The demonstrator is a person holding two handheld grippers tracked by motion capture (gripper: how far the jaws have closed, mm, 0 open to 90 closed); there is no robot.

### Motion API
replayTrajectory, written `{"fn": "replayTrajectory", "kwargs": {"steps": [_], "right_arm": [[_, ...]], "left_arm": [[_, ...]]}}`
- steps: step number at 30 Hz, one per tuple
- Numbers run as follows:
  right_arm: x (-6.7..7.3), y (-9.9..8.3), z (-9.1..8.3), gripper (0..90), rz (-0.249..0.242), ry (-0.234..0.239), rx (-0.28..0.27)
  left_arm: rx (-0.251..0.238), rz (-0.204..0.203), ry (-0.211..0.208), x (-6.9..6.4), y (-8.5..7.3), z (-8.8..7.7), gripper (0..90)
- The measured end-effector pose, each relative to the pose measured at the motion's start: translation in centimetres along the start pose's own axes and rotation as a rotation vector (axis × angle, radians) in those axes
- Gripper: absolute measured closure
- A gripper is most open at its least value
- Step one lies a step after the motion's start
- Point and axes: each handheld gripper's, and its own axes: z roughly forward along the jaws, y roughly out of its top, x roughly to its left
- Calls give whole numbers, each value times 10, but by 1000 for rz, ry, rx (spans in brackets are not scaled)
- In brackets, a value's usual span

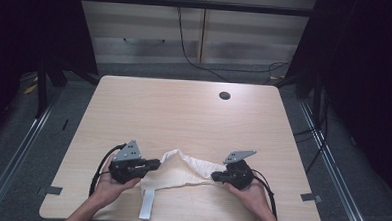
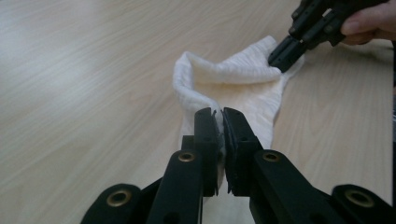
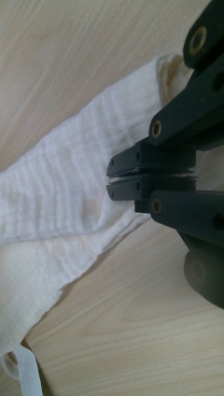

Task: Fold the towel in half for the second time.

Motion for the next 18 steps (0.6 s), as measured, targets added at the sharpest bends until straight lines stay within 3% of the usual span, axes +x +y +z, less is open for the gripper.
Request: {"fn": "replayTrajectory", "kwargs": {"steps": [6, 8, 14, 18], "right_arm": [[1, -1, -1, 876, 2, -6, 2], [1, -1, 0, 876, -3, -4, -4], [2, -1, 0, 876, -6, -13, -8], [3, -2, 0, 875, -23, -23, -14]], "left_arm": [[33, 5, -17, -13, -20, -7, 850], [72, 11, -28, -16, -30, -6, 850], [126, 34, -57, -20, -40, -4, 849], [166, 48, -50, -22, -49, -1, 849]]}}
